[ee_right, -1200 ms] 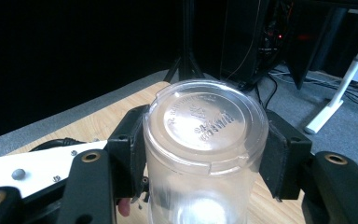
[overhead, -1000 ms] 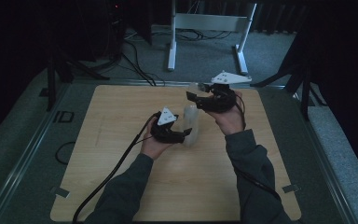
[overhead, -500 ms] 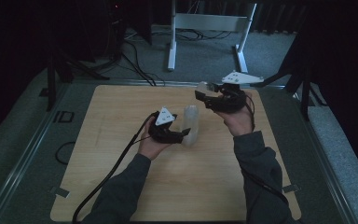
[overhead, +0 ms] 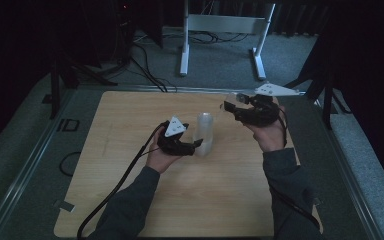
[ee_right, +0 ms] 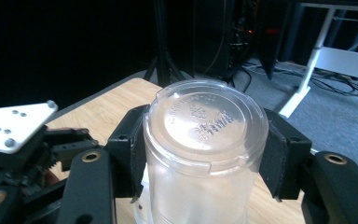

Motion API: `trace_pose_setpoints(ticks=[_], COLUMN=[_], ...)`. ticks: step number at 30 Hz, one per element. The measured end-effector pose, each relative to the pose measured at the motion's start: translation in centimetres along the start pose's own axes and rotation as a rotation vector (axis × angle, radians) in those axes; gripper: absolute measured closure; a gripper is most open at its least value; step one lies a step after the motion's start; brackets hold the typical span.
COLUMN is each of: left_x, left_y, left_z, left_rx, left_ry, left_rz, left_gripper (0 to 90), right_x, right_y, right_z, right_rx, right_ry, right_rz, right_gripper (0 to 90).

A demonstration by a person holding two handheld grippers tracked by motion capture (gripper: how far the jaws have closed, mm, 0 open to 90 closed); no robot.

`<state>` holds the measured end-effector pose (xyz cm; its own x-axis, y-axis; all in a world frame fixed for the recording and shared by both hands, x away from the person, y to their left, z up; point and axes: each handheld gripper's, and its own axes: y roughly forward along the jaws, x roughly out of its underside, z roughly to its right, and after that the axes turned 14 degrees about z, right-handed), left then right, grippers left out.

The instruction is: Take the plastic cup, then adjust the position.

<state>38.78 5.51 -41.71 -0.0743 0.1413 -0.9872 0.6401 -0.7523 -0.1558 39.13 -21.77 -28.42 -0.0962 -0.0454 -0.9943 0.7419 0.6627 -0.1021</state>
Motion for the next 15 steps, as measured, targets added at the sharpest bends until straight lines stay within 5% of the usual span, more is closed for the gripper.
trace_pose_setpoints(ticks=[15], left_x=[0.7], left_y=[-1.0], left_z=[0.0], left_rx=[-0.006], left_ry=[-0.002], left_rz=[0.005], left_gripper=[22.3], right_x=[2.1], right_y=[-2.4], right_z=[1.4], right_rx=[0.052], right_ry=[0.046], right_rz=[-0.018], right_gripper=[41.3])
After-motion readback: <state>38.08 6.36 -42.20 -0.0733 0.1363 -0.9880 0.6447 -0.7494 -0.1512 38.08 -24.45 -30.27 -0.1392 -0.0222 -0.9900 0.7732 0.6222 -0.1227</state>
